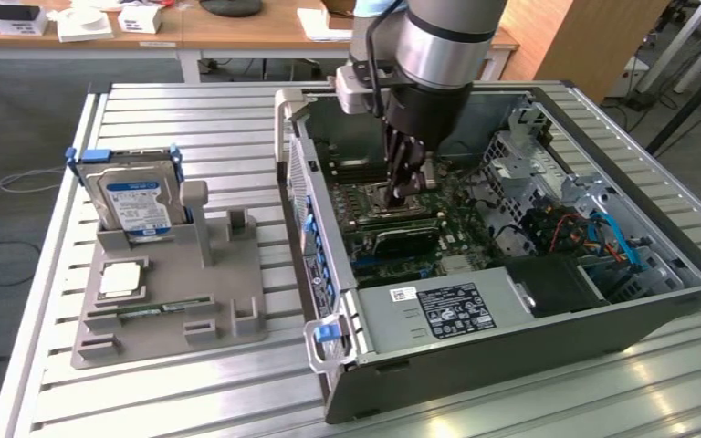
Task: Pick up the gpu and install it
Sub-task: 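Press down on the gpu until it lock into place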
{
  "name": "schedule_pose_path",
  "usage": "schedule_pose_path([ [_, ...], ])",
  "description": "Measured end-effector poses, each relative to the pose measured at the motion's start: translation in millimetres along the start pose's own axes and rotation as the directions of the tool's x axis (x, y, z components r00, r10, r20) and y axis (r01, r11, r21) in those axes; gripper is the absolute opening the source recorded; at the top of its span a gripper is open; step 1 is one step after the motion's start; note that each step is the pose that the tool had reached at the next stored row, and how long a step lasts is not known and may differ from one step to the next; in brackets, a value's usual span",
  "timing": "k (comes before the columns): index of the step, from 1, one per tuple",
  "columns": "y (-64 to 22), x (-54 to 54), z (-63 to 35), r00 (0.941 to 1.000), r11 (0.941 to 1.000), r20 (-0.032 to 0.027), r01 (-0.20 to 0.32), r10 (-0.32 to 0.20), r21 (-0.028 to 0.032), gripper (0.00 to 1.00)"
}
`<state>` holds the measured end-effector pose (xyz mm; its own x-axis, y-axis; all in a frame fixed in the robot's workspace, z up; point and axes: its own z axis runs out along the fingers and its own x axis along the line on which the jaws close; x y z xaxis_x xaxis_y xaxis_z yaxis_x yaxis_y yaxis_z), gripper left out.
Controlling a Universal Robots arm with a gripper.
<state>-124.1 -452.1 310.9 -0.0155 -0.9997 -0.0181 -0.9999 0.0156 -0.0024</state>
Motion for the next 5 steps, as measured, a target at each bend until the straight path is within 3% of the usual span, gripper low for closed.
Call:
schedule_pose_path([
  [5, -0.1, -0.1, 0.0, 1.0000, 1.0000, 0.0000, 0.000, 0.000, 0.0001, 0.11],
])
